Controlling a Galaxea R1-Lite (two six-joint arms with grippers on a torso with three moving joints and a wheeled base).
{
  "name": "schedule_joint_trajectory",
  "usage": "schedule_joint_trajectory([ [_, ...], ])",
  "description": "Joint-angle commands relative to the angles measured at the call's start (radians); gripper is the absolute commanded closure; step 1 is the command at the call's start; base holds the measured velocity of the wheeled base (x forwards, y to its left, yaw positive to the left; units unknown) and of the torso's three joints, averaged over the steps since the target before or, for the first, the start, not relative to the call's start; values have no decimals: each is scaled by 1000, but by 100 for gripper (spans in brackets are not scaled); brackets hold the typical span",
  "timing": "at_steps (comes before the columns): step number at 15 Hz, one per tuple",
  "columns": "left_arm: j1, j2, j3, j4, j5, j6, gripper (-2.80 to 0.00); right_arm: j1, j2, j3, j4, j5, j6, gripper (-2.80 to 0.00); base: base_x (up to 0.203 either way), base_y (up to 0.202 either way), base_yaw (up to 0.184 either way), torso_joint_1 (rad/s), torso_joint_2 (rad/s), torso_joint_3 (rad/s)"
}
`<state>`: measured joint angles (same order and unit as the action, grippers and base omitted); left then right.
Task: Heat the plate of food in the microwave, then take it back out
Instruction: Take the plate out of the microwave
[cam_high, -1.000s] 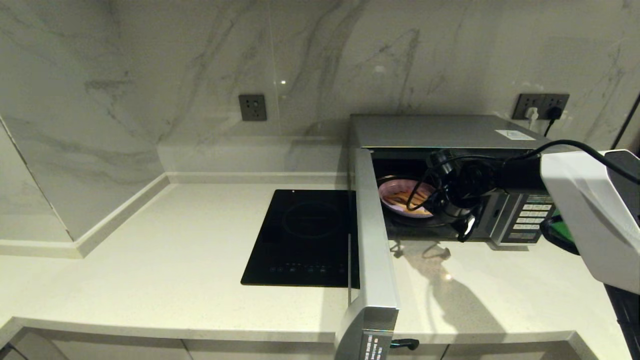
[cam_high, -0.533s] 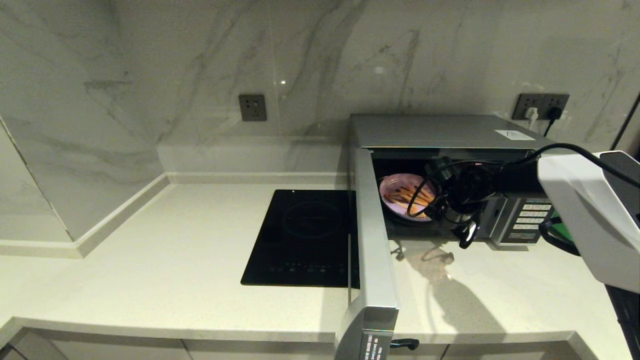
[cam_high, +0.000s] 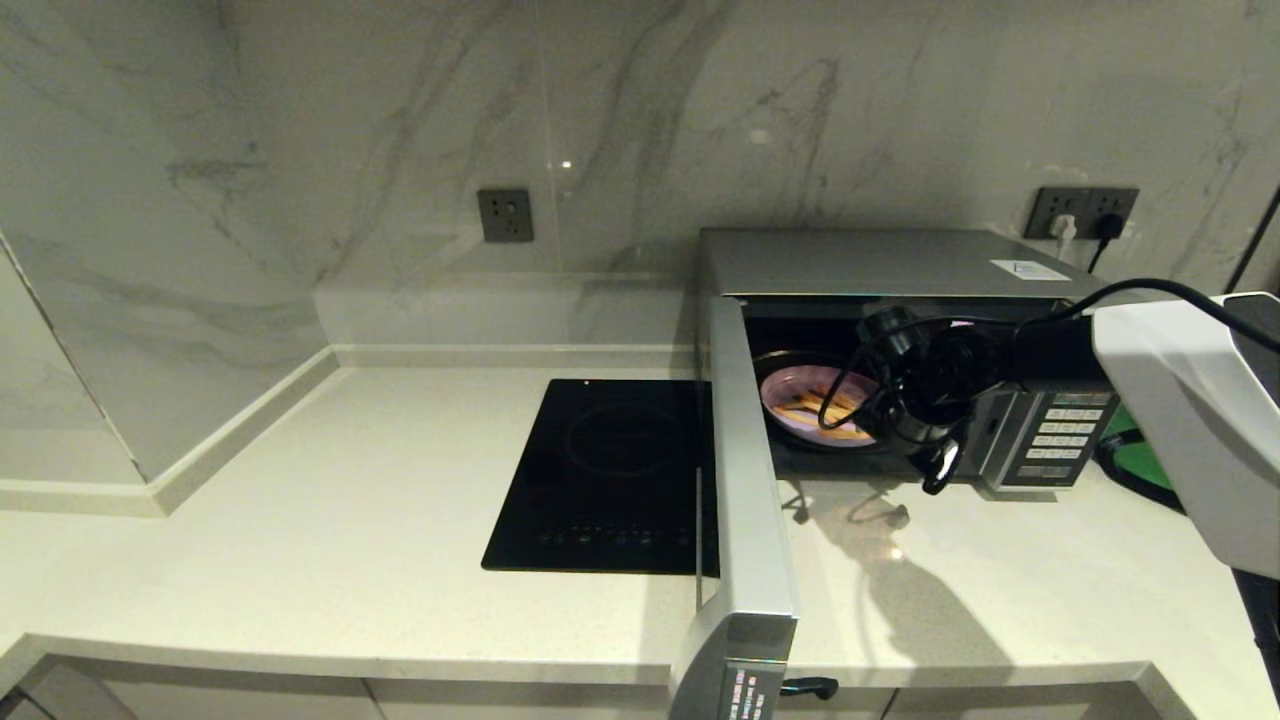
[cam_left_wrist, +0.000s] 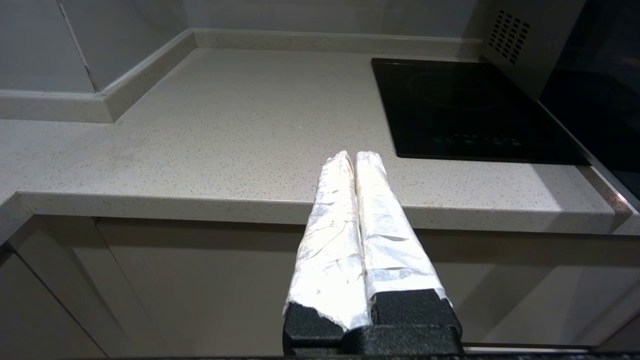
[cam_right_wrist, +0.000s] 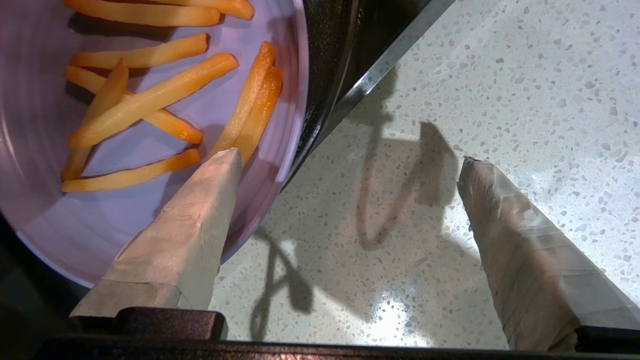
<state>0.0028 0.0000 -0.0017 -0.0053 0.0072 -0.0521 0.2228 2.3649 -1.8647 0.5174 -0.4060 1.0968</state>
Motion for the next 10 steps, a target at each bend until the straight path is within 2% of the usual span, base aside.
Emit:
schedule_joint_trajectory([
  [1, 0, 0, 0, -1, 0, -1, 0, 0, -9, -2, 3, -2, 6, -280, 0, 0, 0, 0, 0, 0],
  [10, 0, 0, 0, -1, 0, -1, 0, -2, 2, 10, 3, -1, 8, -280, 0, 0, 0, 0, 0, 0],
])
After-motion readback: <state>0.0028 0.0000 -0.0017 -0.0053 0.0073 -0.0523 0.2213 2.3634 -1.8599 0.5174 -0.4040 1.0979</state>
